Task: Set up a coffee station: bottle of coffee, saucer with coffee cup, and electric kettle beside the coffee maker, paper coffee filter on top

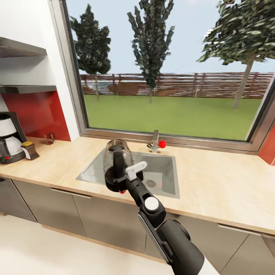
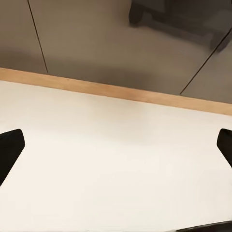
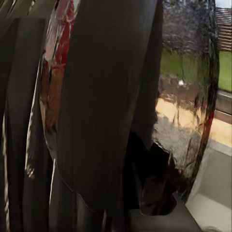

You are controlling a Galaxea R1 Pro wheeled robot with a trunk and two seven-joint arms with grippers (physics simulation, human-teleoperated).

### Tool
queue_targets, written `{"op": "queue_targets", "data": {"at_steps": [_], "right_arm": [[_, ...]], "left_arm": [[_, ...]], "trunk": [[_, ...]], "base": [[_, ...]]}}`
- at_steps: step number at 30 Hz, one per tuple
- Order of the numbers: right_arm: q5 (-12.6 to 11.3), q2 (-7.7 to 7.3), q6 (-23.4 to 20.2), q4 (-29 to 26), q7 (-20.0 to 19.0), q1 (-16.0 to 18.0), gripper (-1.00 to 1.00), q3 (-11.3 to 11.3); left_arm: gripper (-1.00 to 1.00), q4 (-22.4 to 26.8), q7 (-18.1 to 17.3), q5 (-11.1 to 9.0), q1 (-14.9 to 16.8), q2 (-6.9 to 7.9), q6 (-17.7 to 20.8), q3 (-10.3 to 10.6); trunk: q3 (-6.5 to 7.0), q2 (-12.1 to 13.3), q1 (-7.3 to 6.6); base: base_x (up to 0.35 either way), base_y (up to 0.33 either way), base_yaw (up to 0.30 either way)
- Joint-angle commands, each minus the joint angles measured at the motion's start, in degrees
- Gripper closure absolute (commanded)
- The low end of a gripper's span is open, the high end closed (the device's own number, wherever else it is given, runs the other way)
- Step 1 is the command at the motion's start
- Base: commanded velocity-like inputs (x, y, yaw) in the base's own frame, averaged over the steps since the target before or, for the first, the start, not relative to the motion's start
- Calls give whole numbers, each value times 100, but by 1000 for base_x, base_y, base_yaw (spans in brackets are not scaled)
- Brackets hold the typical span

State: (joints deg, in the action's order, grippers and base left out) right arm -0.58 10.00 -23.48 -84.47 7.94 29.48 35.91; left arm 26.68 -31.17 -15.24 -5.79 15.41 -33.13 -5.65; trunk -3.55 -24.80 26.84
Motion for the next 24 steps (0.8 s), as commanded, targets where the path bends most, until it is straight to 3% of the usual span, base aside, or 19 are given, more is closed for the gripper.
{"op": "queue_targets", "data": {"at_steps": [1, 24], "right_arm": [[5, 0, -34, -8, 37, 8, 100, 12], [13, 0, -34, -17, 40, 5, 100, 11]], "left_arm": [[-100, 4, -60, -49, -8, 11, 23, -14], [-100, -5, 18, -49, -45, 76, 34, -24]], "trunk": [[-5, -12, 4], [137, -12, 4]], "base": [[0, 0, 216], [-9, 4, 216]]}}
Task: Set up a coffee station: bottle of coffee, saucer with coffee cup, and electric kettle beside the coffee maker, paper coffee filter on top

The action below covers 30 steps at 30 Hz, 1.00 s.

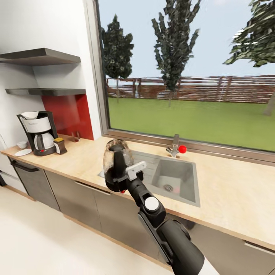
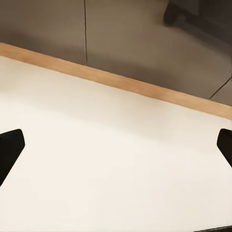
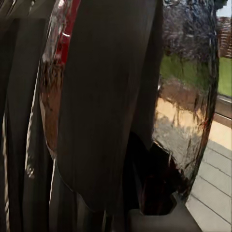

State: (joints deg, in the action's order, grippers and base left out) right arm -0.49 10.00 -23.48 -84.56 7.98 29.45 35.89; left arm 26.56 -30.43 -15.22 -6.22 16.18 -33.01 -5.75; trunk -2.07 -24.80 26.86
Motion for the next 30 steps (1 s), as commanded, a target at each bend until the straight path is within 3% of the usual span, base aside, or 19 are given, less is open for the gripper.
{"op": "queue_targets", "data": {"at_steps": [1, 15, 20, 27, 30], "right_arm": [[1, 0, -34, -7, 37, 8, 100, 14], [5, 0, -42, -5, 37, 8, 100, 6], [5, 0, -43, 1, 37, 9, 100, 3], [5, 0, -51, 1, 37, 8, 100, 6], [-8, 0, -145, -58, -23, -54, 100, 6]], "left_arm": [[-100, 7, -54, -51, -2, -1, 22, -14], [-100, 7, -43, -99, 7, -1, 28, -30], [-100, 7, 393, -101, 7, -5, 11, -27], [-100, 7, 500, -99, 7, -10, 12, -25], [-100, -73, 563, -91, -1, 30, 31, -32]], "trunk": [[-5, -13, 2], [81, -13, 2], [112, -13, 2], [125, -13, 2], [124, -13, 2]], "base": [[-152, 116, 216], [-82, 255, 216], [62, 307, 216], [163, 288, 65], [0, 0, 0]]}}
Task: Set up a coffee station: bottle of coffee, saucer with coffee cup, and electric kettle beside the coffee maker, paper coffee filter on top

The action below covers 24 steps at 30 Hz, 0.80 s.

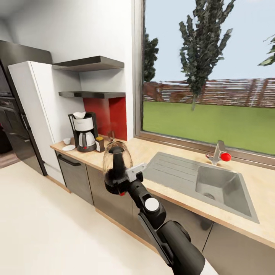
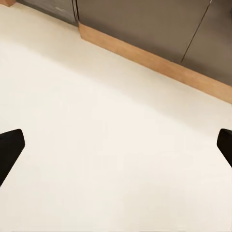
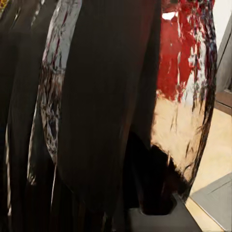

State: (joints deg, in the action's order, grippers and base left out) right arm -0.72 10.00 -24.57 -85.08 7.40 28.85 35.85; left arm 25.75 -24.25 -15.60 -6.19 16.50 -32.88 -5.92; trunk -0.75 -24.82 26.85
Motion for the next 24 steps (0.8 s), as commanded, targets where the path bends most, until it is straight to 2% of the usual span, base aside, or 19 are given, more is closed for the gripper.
{"op": "queue_targets", "data": {"at_steps": [1, 10, 24], "right_arm": [[15, 0, -66, -6, 34, 7, 100, 10], [-11, -39, -159, 59, 26, -28, 100, 17], [1, -68, -119, 583, 33, -28, 100, 10]], "left_arm": [[-100, 8, -57, -54, -2, -2, 18, -14], [-100, -86, -37, -58, 4, 11, 2, -17], [-100, -88, -37, -58, 4, 11, 5, -15]], "trunk": [[-8, -10, 3], [-8, -10, 3], [-8, -10, 3]], "base": [[6, 0, 0], [178, 137, 0], [257, 199, 0]]}}
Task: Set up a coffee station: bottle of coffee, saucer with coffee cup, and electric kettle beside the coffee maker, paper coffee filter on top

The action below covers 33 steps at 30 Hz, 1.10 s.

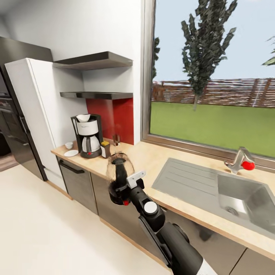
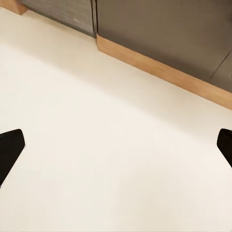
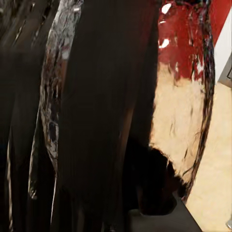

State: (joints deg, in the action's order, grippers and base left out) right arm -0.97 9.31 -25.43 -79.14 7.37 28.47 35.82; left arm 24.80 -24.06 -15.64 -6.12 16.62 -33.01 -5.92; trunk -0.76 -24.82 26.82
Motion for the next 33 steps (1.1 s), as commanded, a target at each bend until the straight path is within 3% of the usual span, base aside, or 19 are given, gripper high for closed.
{"op": "queue_targets", "data": {"at_steps": [1, 10, 14, 15, 17, 33], "right_arm": [[27, 0, -33, -5, 36, 9, 100, 13], [32, -7, -24, 24, 36, 9, 100, 6], [35, -8, -17, 27, 36, 9, 100, 4], [35, -8, -12, 33, 36, 9, 100, 4], [35, -8, -3, 77, 36, 9, 100, 4], [35, -8, 397, 368, 36, 9, 100, 4]], "left_arm": [[-100, 5, -55, -53, -3, -1, 18, -14], [-100, -82, -55, -48, -16, 13, 27, -20], [-100, -705, -48, -52, -11, 137, 37, -38], [-100, -1059, -47, -53, -6, 174, 34, -40], [-100, -1212, -47, -53, -4, 191, 33, -34], [-100, -1302, -46, -44, -12, 201, 41, -23]], "trunk": [[-7, -10, 6], [-7, -10, 6], [-7, -10, 6], [-7, -10, 6], [-7, -10, 6], [-7, -10, 6]], "base": [[326, 26, 0], [333, 5, 0], [335, 0, 0], [335, 0, 0], [335, 0, 0], [320, 128, 0]]}}
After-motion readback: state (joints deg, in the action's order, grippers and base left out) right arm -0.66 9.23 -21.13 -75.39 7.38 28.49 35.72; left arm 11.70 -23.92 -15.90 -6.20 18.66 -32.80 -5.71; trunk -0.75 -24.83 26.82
